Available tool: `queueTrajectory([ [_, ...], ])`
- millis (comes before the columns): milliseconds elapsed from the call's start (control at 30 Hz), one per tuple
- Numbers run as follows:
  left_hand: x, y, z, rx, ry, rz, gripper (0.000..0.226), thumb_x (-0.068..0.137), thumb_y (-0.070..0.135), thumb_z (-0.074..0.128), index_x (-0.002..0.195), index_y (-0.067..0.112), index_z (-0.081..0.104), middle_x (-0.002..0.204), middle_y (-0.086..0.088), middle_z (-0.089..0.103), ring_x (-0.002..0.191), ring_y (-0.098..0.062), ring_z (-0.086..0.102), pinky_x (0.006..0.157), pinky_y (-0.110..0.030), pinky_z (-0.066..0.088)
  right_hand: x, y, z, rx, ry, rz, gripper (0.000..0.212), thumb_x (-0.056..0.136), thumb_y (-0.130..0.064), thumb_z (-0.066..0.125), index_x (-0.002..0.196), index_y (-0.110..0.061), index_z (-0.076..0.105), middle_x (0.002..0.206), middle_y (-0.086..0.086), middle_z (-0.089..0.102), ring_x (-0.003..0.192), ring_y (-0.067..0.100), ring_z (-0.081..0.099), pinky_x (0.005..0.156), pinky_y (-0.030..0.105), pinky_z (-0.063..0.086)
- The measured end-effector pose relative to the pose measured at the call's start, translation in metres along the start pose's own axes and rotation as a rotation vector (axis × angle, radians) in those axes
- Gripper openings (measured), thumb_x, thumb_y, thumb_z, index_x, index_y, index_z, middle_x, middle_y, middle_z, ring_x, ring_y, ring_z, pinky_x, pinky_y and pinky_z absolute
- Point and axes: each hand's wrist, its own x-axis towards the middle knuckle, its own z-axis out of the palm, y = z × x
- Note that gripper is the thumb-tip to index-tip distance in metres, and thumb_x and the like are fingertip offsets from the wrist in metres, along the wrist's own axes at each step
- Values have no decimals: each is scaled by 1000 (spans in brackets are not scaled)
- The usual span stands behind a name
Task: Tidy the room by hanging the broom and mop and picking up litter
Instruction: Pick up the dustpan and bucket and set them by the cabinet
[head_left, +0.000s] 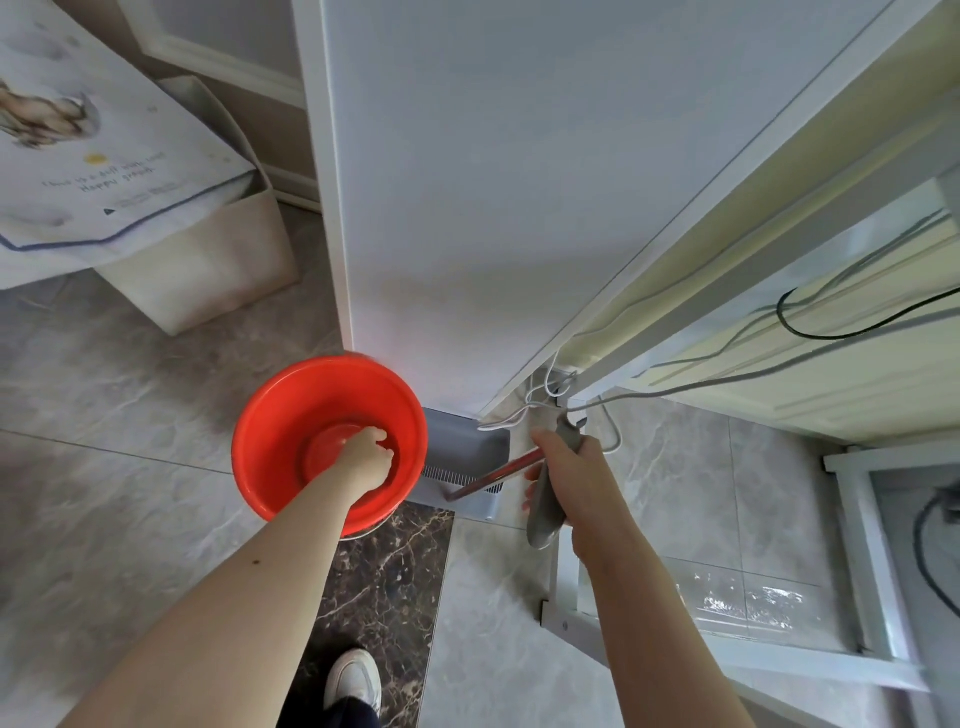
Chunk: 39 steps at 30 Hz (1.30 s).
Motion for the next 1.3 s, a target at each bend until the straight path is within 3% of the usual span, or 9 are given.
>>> queueTrajectory([
  [167, -33, 16, 12, 35, -1, 47, 43, 96, 8, 45, 139, 2, 42, 141, -19, 49, 129, -33, 48, 112, -43, 36, -12, 8, -2, 123, -11, 8, 20, 88, -26, 57, 91, -10, 47, 76, 11, 59, 67, 26, 59, 80, 46, 54],
  [333, -67, 30, 26, 90, 30, 107, 36, 96, 7, 43, 130, -3, 51, 136, -18, 53, 126, -31, 50, 107, -33, 39, -29, 16, -12, 127, -8, 55, 54, 88, -42, 56, 127, -10, 39, 119, 13, 57, 109, 30, 60, 85, 44, 57],
  [433, -90, 33, 31, 55, 87, 106, 38, 95, 9, 47, 131, 2, 51, 135, -18, 54, 125, -31, 52, 99, -31, 43, -45, 25, -22, 152, -12, 57, 50, 91, -54, 43, 121, -15, 41, 114, 10, 60, 100, 26, 64, 58, 30, 53],
  [600, -122, 26, 41, 81, 97, 177, 22, 95, 8, 47, 114, 7, 58, 110, -12, 57, 97, -21, 52, 90, -27, 44, -74, 45, -33, 173, -50, 68, 39, 98, -47, 29, 111, -15, 47, 101, 9, 61, 85, 20, 62, 61, 31, 50],
  [700, -150, 19, 48, 62, 89, 207, 16, 93, 3, 44, 93, 0, 60, 100, -24, 62, 102, -37, 61, 94, -44, 47, -96, 60, -39, 159, -104, 42, 36, 100, -34, 32, 120, -9, 48, 104, 12, 59, 75, 16, 60, 58, 28, 49],
  [867, -195, 7, 58, -15, 143, 197, 30, 93, 6, 48, 120, -3, 57, 121, -23, 60, 113, -38, 58, 102, -47, 43, -133, 79, -53, 171, -174, 22, 30, 99, -29, 37, 113, -9, 53, 98, 9, 60, 87, 20, 60, 62, 28, 49],
  [1100, -251, 11, 75, 57, 143, 255, 26, 92, 2, 45, 109, -12, 58, 119, -31, 60, 100, -42, 60, 78, -31, 40, -175, 81, -75, 254, -187, 28, 20, 98, -27, 40, 105, -12, 52, 91, 7, 61, 89, 22, 60, 66, 30, 51],
  [1200, -271, 14, 84, 92, 44, 289, 19, 88, -4, 40, 90, -18, 53, 94, -46, 54, 77, -48, 50, 67, -39, 35, -190, 89, -89, 306, -155, -26, 21, 97, -27, 42, 107, -12, 53, 81, 2, 61, 82, 20, 61, 60, 26, 50],
  [1300, -290, 16, 97, 155, -12, 286, 25, 86, -4, 39, 65, 2, 52, 57, -21, 45, 59, -32, 46, 53, -37, 32, -208, 107, -106, 413, -97, -31, 26, 97, -22, 44, 112, -8, 58, 79, 3, 63, 73, 17, 62, 58, 24, 50],
])
